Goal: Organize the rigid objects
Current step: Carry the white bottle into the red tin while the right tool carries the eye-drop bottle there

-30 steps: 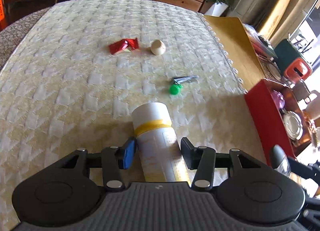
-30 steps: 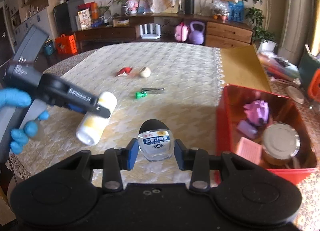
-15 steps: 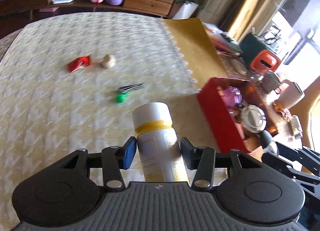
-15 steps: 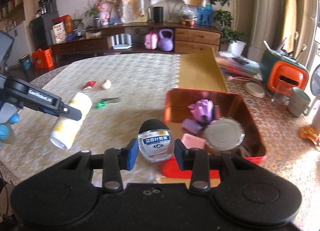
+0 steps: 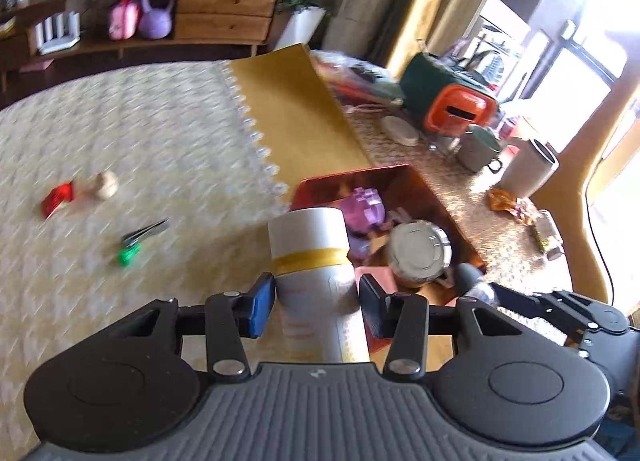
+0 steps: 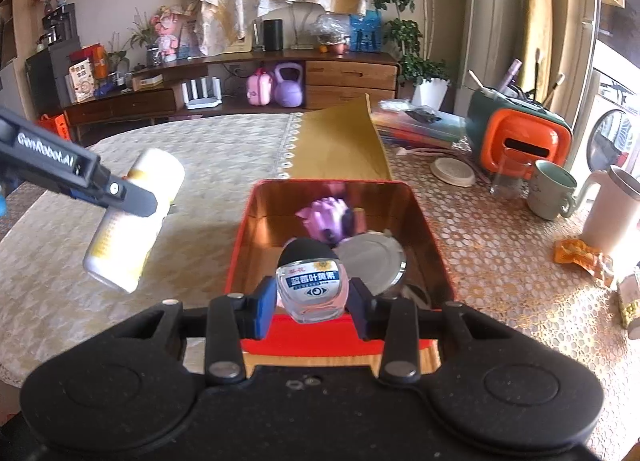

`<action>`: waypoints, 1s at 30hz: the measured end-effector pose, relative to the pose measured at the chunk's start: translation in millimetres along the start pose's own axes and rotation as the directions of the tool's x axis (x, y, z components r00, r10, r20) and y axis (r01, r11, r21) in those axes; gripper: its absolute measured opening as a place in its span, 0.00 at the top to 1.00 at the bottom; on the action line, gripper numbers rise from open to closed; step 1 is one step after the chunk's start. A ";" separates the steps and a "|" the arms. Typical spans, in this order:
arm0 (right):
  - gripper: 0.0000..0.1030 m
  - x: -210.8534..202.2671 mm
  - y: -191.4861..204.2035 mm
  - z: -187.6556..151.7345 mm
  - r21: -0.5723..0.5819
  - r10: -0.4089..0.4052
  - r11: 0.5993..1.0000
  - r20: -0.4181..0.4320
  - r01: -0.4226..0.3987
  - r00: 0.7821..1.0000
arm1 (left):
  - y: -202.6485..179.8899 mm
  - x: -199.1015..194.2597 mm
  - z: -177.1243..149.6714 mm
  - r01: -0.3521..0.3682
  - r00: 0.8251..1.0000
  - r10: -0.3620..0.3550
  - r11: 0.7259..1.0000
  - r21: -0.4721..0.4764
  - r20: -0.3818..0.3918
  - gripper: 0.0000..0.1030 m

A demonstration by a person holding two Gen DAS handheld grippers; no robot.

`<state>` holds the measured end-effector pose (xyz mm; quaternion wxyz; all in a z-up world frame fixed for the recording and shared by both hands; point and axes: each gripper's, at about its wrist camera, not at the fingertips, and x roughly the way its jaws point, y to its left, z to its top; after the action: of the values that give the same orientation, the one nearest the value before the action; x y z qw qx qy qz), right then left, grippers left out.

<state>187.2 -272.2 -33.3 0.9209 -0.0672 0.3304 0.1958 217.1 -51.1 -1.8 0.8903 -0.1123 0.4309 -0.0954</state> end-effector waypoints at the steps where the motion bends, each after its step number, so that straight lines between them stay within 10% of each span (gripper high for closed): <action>1: 0.64 0.7 -2.5 -0.4 0.001 -0.004 1.000 0.000 0.004 1.000 | -6.6 2.3 3.1 0.005 1.000 -0.005 1.000 0.011 0.002 0.56; 30: 0.64 55.0 -49.3 1.9 0.012 -0.071 0.997 -0.053 0.072 0.996 | -72.1 113.6 28.1 -0.015 0.994 0.028 0.993 0.121 -0.107 0.70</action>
<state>247.1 -299.4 -67.0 0.9186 -0.0779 0.3533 0.1587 303.3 -147.0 -49.1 0.8717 -0.0486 0.4733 -0.1176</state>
